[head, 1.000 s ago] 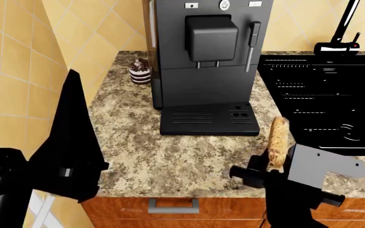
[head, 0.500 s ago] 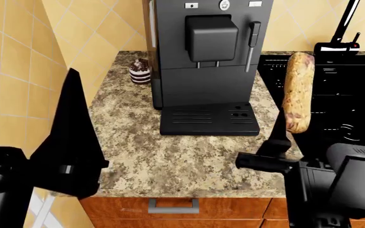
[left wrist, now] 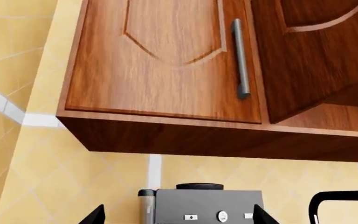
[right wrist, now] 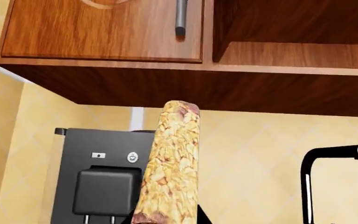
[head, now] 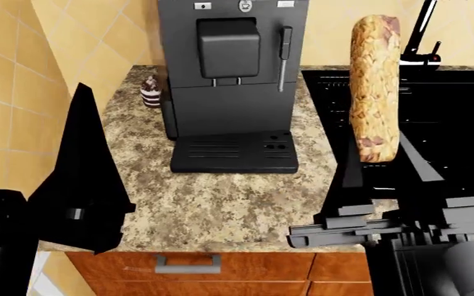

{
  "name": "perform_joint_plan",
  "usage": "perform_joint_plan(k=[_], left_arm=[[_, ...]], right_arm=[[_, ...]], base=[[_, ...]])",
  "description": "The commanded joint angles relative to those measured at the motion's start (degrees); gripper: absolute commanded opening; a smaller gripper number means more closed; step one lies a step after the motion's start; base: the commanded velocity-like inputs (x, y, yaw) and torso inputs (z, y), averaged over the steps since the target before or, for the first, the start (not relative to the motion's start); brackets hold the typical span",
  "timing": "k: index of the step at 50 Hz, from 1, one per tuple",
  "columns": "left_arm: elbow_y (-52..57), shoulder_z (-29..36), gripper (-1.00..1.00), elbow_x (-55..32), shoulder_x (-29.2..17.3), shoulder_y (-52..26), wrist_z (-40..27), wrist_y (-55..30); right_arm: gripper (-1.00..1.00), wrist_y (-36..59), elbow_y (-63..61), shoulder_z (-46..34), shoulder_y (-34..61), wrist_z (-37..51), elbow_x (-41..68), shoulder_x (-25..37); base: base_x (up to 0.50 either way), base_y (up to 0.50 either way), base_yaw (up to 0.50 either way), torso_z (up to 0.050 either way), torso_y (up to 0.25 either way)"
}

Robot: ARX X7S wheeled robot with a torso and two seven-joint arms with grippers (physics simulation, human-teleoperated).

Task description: Pick the canned food and bar from the counter and place them in the cabinets closest to them.

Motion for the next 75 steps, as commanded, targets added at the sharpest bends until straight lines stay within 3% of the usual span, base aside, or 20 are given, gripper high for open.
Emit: perform_joint_plan(k=[1, 42, 48, 51, 56, 66, 73, 75], left_arm=[[0.13, 0.43, 1.0, 0.17, 0.03, 0.02, -0.04, 0.43], [0.67, 4.05, 1.0, 1.15, 1.34, -2.41, 0.43, -1.07], [0.6, 5.59, 1.0, 1.38, 3.26, -3.42, 0.93, -3.27], [0.61, 6.65, 1.0, 0.12, 5.54, -5.48, 1.59, -5.57], [1.64, 7.34, 1.0, -7.92, 11.26, -16.71, 0.28, -14.21], [-5.97, 8.03, 1.0, -21.77, 22.35, -34.01, -2.16, -24.45], [-24.74, 4.76, 1.0, -28.64, 28.39, -43.57, 3.08, -25.53], [-31.22, 4.81, 1.0, -28.76, 30.34, -45.68, 5.52, -26.06]], right_arm=[[-1.0, -4.48, -0.04, -11.64, 7.84, 2.68, -1.81, 2.93], [-1.0, -6.58, 0.04, -19.89, 14.32, 4.87, -2.75, 3.26], [-1.0, -7.64, -0.34, -22.41, 16.41, 6.0, -3.44, 3.74], [-1.0, -10.63, -0.38, -30.21, 23.2, 9.45, -3.99, 4.61], [-1.0, -16.98, -0.39, -50.53, 42.91, 18.24, -3.41, 4.28], [-1.0, -23.39, -0.39, -61.61, 61.87, 18.32, 3.52, 6.37], [-1.0, -32.84, -0.39, -79.99, 91.88, 18.32, 16.26, 4.54], [-1.0, -31.61, -0.39, -78.07, 93.19, 18.23, 19.24, 3.9]], base=[[0.0, -0.5, 0.0, 0.0, 0.0], [0.0, -0.5, 0.0, 0.0, 0.0], [0.05, -0.5, 0.0, 0.0, 0.0], [0.06, -0.5, 0.0, 0.0, 0.0], [0.06, -0.5, 0.0, 0.0, 0.0], [0.05, -0.35, 0.0, 0.0, 0.0], [0.0, 0.0, 0.0, 0.0, 0.0], [0.0, 0.0, 0.0, 0.0, 0.0]])
